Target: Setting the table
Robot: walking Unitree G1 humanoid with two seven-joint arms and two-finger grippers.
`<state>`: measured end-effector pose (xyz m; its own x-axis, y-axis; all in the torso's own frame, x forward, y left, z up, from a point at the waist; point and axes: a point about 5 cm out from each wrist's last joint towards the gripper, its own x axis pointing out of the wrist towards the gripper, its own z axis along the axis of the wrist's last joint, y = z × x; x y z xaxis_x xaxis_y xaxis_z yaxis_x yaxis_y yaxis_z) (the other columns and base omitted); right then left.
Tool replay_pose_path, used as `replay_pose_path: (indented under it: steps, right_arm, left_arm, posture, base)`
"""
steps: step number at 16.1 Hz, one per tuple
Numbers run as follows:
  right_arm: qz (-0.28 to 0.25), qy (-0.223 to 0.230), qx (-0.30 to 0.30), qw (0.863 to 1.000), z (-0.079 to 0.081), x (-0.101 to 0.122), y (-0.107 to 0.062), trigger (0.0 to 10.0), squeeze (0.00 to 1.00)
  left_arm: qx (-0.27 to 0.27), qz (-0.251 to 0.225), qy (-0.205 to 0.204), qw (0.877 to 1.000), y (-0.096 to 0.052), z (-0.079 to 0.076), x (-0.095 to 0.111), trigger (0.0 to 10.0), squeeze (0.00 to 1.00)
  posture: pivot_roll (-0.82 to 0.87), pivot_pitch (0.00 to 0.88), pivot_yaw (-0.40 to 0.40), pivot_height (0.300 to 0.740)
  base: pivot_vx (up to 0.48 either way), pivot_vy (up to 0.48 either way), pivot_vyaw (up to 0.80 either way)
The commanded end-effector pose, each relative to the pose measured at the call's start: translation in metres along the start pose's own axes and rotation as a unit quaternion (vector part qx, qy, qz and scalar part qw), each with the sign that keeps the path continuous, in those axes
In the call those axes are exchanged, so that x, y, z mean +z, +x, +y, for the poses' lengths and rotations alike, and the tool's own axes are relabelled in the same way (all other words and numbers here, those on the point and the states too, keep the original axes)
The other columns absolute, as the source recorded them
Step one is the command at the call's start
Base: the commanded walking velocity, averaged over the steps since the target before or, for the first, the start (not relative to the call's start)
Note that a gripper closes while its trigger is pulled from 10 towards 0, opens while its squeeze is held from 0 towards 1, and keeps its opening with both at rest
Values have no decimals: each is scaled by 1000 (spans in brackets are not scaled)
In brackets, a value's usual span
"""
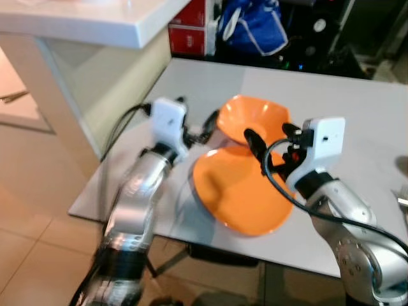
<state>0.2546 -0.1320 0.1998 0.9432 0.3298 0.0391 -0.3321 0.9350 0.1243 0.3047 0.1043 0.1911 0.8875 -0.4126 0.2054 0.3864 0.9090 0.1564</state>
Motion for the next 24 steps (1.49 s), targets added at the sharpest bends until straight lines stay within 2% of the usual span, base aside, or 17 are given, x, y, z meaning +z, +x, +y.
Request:
replay_pose_path:
  steps: [1,2,5,6,8,12,17,24]
  right_arm:
    - [7,1,-15,1000,-5,-6,0,10000,0]
    - [18,1,-19,1000,-6,-12,0,10000,0]
    - [35,-5,-32,999,-10,-19,-1,10000,0]
    - [43,-2,-38,998,-12,-23,-2,10000,0]
    - [48,-3,-36,998,-12,-24,0,10000,0]
    - [47,0,-39,998,-12,-26,1,10000,0]
    - [46,8,-46,998,-14,-27,1,10000,0]
    - [33,57,-84,994,-22,-24,-2,10000,0]
  left_arm:
    - [16,1,32,999,-9,3,7,10000,0]
    - [25,10,37,999,-20,6,6,10000,0]
    - [47,27,36,998,-34,10,6,10000,0]
    - [62,40,24,997,-44,10,4,10000,0]
    - [80,63,24,995,-54,10,-1,10000,0]
    - [88,70,23,993,-54,12,1,10000,0]
    - [83,73,29,993,-52,10,5,10000,0]
    - [77,78,36,993,-51,10,7,10000,0]
  posture:
    - [-8,0,10,740]
    - [5,0,5,740]
    - [21,0,-6,740]
    - [21,0,-6,740]
    - [28,0,-24,740]
    - [25,0,-16,740]
    - [30,0,-14,740]
    - [29,0,-1,740]
  base:
    - [0,0,0]
    - [0,0,0]
    - [0,0,0]
    - [0,0,0]
    - [0,0,0]
    - [0,0,0]
    - [0,301,0]
    - [0,333,0]
